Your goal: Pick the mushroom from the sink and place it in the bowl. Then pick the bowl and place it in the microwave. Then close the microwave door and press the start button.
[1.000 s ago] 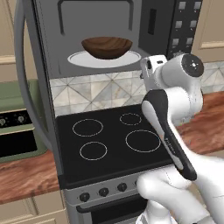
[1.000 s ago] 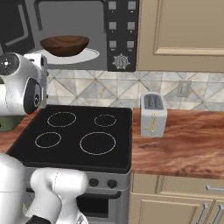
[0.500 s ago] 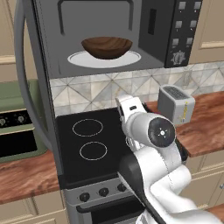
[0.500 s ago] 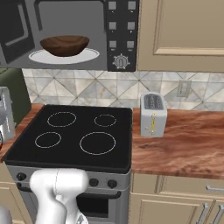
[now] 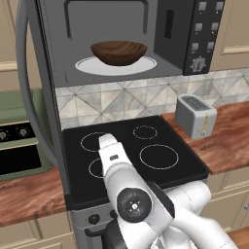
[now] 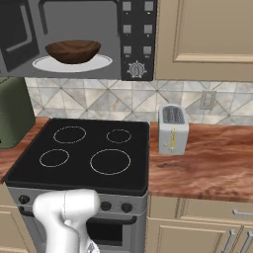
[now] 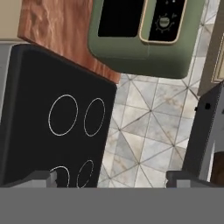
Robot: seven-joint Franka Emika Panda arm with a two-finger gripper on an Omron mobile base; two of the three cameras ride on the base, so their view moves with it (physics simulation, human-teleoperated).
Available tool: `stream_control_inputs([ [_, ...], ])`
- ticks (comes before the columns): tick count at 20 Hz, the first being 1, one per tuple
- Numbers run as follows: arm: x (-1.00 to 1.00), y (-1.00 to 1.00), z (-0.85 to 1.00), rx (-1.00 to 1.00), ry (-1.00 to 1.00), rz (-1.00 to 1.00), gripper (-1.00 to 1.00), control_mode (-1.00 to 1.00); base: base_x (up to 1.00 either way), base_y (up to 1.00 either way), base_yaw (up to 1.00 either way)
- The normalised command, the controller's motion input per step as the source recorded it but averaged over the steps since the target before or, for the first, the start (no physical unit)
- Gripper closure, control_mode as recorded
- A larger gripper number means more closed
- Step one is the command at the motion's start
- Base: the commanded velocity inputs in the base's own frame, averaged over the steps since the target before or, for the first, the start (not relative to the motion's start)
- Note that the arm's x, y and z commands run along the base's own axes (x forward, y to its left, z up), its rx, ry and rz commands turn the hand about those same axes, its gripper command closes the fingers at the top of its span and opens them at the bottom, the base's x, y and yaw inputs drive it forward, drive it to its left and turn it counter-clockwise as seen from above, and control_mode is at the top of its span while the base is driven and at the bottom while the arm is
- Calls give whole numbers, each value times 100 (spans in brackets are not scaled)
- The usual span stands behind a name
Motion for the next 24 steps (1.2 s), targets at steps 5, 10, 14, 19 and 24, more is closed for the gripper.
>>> stream_control_inputs([
  [5,-3,45,-32,0,-22,-1,-100,-100,0,0,0],
  [10,-6,97,2,0,-29,-6,-100,-100,0,0,0],
  [14,-19,100,0,-1,-34,-6,-100,-100,0,0,0],
  [19,-15,98,0,-3,-23,-13,-100,-100,0,0,0],
  [24,0,80,1,-3,-14,-22,-100,-100,0,0,0],
])
